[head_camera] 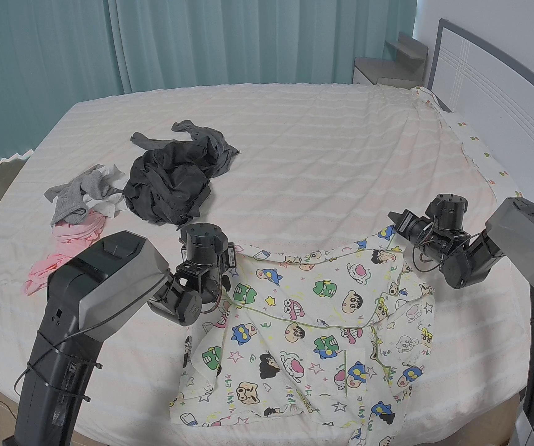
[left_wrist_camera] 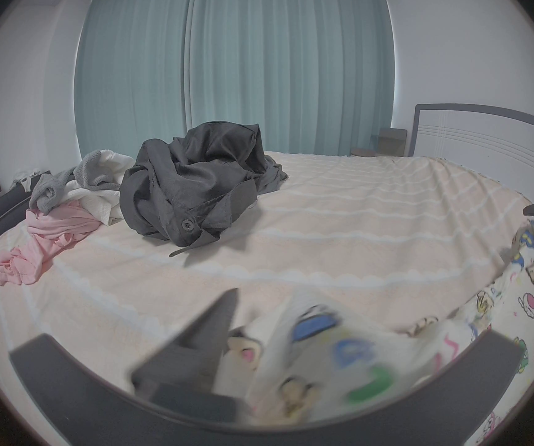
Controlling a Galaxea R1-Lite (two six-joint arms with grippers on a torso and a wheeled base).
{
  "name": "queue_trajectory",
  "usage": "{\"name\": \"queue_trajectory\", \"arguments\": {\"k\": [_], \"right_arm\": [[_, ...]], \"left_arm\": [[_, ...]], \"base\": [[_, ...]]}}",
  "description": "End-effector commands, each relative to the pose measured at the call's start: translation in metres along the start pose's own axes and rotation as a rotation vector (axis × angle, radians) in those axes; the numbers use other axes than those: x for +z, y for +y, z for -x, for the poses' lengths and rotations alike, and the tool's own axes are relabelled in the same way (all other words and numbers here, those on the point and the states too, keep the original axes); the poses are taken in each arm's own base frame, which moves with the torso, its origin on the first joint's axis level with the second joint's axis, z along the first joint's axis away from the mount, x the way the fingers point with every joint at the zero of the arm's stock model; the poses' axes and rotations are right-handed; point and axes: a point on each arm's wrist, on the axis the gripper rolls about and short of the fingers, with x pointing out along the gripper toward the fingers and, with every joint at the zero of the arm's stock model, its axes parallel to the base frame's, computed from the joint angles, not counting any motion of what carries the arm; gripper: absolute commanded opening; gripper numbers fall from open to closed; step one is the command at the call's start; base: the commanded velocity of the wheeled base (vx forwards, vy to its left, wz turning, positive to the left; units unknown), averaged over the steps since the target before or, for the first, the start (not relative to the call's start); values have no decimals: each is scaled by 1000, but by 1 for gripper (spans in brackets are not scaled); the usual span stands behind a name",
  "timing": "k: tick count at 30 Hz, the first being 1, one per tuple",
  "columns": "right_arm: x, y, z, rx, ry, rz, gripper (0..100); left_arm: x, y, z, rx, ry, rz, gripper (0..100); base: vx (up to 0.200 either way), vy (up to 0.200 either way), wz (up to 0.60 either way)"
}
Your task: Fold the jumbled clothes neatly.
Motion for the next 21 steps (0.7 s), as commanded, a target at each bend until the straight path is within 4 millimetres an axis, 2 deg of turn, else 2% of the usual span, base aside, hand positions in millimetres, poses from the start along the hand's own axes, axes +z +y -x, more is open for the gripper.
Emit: {"name": "queue_trajectory", "arguments": {"k": [1,5,6,9,10,12,13,16,19,21], "right_arm": [[-9,-2,-11,24,25,-35,100],[0,3,-7,38,17,-124,100],[8,8,-2,60,11,-183,100],[19,16,3,98,7,-266,100],[35,27,11,159,13,-379,100],[44,32,14,189,38,-431,100],[45,33,15,189,41,-437,100],[68,41,9,196,49,-536,100],[87,44,5,203,31,-649,100],[91,44,4,199,35,-693,100]], "left_arm": [[-7,6,-14,30,-17,12,100],[5,11,-23,87,-67,38,100],[14,14,-27,104,-96,54,100],[16,17,-28,115,-102,59,100],[25,22,-27,131,-116,65,100],[35,27,-27,141,-133,72,100],[36,28,-27,142,-134,73,100],[51,44,-28,172,-153,79,100],[56,59,-34,203,-161,84,100],[56,66,-36,217,-161,85,100]], "base": [[0,0,0],[0,0,0],[0,0,0],[0,0,0],[0,0,0],[0,0,0],[0,0,0],[0,0,0],[0,0,0],[0,0,0]]}}
